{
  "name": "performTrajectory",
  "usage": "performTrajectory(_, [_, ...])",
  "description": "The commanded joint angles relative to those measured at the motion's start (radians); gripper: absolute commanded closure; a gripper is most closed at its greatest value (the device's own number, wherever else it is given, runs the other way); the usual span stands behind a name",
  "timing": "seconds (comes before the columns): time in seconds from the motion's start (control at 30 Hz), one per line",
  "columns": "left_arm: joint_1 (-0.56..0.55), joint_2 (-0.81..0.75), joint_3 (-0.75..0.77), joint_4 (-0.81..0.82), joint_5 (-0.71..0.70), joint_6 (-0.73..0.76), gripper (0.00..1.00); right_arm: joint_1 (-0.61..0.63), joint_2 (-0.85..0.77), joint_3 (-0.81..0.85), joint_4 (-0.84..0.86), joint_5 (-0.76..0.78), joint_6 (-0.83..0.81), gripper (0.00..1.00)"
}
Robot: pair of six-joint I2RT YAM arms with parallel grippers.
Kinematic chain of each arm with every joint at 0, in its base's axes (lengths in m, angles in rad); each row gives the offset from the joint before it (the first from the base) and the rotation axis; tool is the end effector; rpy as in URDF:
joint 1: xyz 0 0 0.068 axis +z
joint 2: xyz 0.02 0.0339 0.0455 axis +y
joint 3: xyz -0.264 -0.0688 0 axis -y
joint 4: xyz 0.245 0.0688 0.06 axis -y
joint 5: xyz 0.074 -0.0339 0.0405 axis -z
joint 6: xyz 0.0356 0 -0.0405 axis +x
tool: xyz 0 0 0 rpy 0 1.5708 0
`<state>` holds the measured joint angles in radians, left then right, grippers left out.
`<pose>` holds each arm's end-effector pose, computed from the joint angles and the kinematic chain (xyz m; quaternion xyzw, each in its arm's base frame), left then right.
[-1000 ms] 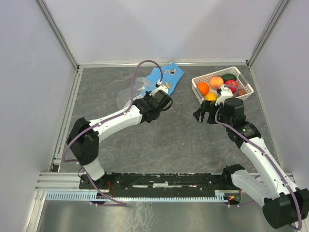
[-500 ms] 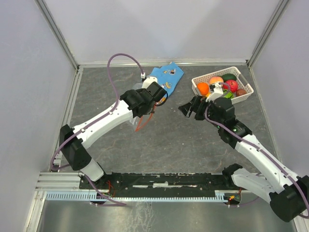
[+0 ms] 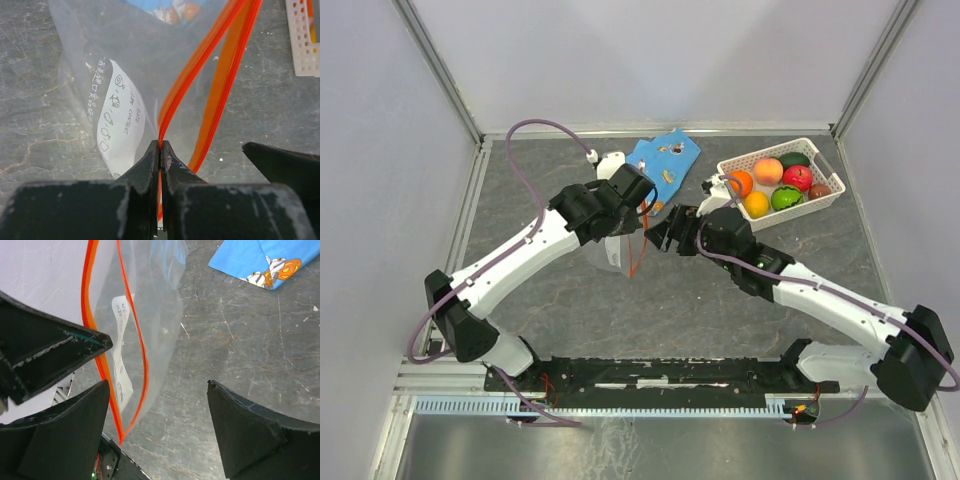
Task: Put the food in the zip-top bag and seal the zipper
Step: Open the zipper of the food storage bag.
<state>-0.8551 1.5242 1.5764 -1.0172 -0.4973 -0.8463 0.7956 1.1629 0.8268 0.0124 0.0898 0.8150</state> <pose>0.2157 -0.2222 0.3634 -0.0693 0.9254 -0.0624 0.3672 0.1913 0.1907 0.2969 0.0341 0.8107 0.3954 0.4305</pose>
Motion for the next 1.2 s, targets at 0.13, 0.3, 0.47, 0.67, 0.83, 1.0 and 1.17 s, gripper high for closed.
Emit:
performTrajectory(0.13, [-0.001,-0.086,-0.019,0.085,0.032,-0.096,0.97,0.05,0.125,0.126,0.078,0.113,0.006,0.17])
performTrajectory(0.3, [-0.001,-0.098,-0.038,0.107,0.049,-0.093,0.97,0.063,0.194,0.174,0.065,0.128,-0.012,0.24])
performTrajectory(0.47, [-0.001,-0.101,-0.046,0.097,0.039,-0.078,0.97,0.071,0.226,0.221,0.001,0.168,-0.055,0.38])
performTrajectory(0.67, [-0.002,-0.118,-0.062,0.061,0.001,-0.071,0.97,0.076,0.198,0.255,-0.113,0.21,-0.089,0.77])
performTrajectory(0.83, [-0.001,-0.138,-0.086,0.069,0.012,-0.071,0.96,0.104,0.189,0.289,-0.205,0.246,-0.079,0.98])
performTrajectory(1.0, [-0.002,-0.148,-0.108,0.126,0.099,-0.057,0.8,0.134,0.2,0.336,-0.284,0.293,-0.044,0.98])
performTrajectory(1.17, [-0.002,-0.149,-0.136,0.162,0.155,-0.061,0.64,0.153,0.203,0.365,-0.314,0.315,-0.018,0.98])
